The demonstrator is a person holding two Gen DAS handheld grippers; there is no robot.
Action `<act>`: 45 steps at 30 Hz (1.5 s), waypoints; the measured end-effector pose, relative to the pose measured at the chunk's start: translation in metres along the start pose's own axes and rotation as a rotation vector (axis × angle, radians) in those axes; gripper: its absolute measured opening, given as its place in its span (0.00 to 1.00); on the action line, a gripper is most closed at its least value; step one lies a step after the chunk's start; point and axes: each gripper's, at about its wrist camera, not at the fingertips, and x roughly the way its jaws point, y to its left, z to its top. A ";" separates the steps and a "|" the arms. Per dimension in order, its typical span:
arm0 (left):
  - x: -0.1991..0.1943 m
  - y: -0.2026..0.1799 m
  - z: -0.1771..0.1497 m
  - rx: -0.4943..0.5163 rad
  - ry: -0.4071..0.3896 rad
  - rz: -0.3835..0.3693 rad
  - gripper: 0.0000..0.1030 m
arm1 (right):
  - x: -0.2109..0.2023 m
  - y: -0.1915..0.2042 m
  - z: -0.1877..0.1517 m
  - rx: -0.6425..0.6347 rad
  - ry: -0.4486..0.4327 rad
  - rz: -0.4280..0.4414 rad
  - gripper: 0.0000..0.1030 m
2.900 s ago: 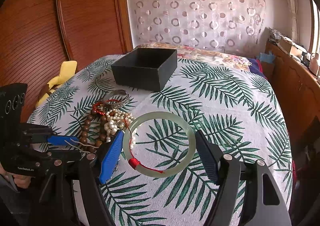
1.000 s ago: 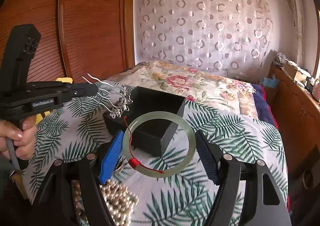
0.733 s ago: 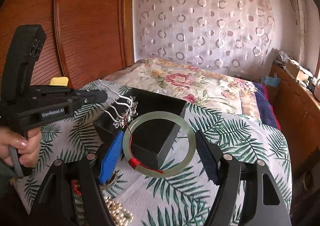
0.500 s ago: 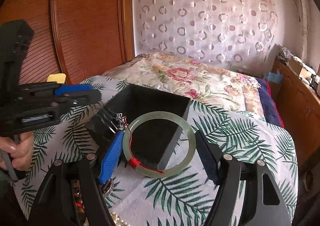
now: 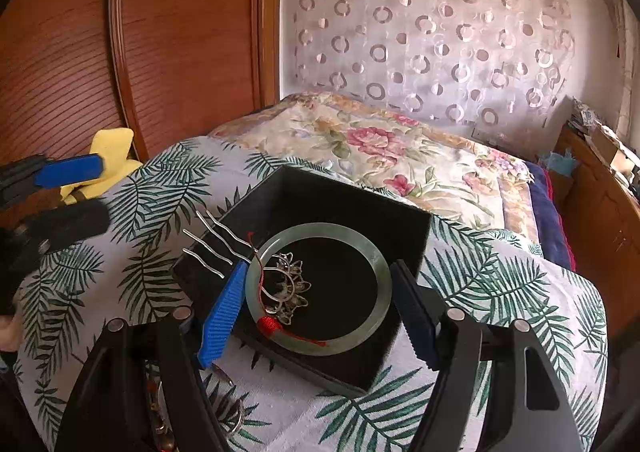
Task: Organize jewelry
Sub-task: 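Carry both items to the black box while the right tool lowers the bangle inside, then open the left tool to drop the hairpins into the box while the right tool withdraws, then grasp the long beige bead necklace with the right tool and lift it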
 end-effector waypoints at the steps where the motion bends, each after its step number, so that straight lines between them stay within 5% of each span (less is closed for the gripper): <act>1: -0.001 0.001 -0.001 0.002 -0.003 0.003 0.79 | 0.001 0.001 0.000 0.001 0.002 0.000 0.73; 5: -0.007 -0.003 -0.013 0.018 -0.009 0.018 0.90 | 0.001 0.003 -0.001 -0.006 0.000 0.005 0.73; 14: -0.014 -0.008 -0.034 0.007 0.025 -0.019 0.92 | -0.027 -0.007 -0.011 0.035 -0.036 0.028 0.76; 25: -0.037 -0.032 -0.070 0.034 0.043 -0.057 0.92 | -0.086 -0.003 -0.083 0.072 0.030 0.080 0.75; 38: -0.049 -0.041 -0.094 0.030 0.076 -0.064 0.92 | -0.093 0.028 -0.132 -0.027 0.130 0.123 0.46; 45: -0.049 -0.039 -0.097 0.029 0.084 -0.054 0.92 | -0.081 0.029 -0.128 -0.046 0.141 0.087 0.43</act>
